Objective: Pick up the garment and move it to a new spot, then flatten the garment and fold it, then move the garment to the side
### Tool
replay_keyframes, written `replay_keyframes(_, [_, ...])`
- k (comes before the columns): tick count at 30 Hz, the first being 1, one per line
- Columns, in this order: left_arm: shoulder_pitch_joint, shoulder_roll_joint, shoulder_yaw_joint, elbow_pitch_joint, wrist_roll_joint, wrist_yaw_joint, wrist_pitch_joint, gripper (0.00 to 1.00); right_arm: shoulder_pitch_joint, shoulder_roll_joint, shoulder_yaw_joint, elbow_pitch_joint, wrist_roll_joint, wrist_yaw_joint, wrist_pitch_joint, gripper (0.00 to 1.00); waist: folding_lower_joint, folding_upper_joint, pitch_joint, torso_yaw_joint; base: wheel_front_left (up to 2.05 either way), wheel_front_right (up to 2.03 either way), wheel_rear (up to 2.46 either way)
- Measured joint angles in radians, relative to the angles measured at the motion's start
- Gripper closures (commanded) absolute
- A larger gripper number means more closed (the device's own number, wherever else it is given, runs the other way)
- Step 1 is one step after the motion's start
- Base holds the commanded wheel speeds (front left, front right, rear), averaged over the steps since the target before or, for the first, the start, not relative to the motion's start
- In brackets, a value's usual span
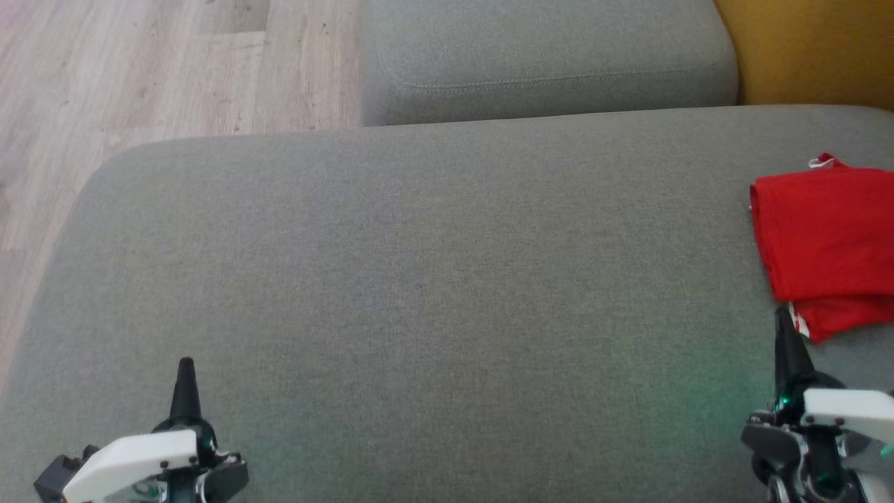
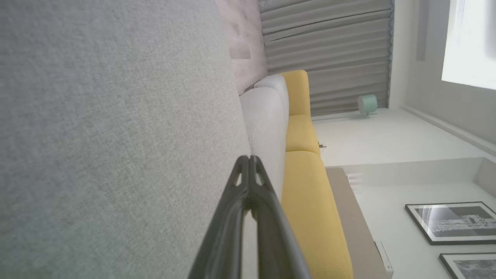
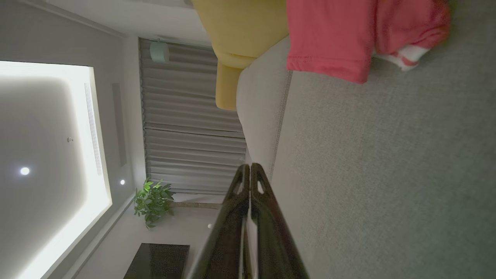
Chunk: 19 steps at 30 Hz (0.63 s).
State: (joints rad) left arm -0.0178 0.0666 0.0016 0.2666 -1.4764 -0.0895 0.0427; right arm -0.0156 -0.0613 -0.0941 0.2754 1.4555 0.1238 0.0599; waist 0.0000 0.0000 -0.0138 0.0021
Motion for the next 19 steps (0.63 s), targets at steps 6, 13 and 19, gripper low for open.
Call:
replay_keyframes(6, [-0.007,-0.001,0.010,0.005,-0.069,-0.015,0.018,1.00,-0.018,0.001,-0.012,0.000,0.069,0.000,0.016,1.00,0.0000,0.0000,0.008,-0.001,0.00,0.00,0.00])
replay_keyframes(13, [-0.033,-0.002,0.035,0.006,-0.151,-0.035,0.037,1.00,-0.031,0.008,-0.022,0.001,0.150,0.000,0.038,1.00,0.0000,0.0000,0.017,-0.002,0.00,0.00,0.00])
replay_keyframes(19, [-0.039,-0.003,0.037,0.007,-0.159,-0.034,0.037,1.00,-0.044,0.009,-0.025,0.001,0.155,0.000,0.039,1.00,0.0000,0.0000,0.017,-0.002,0.00,0.00,0.00])
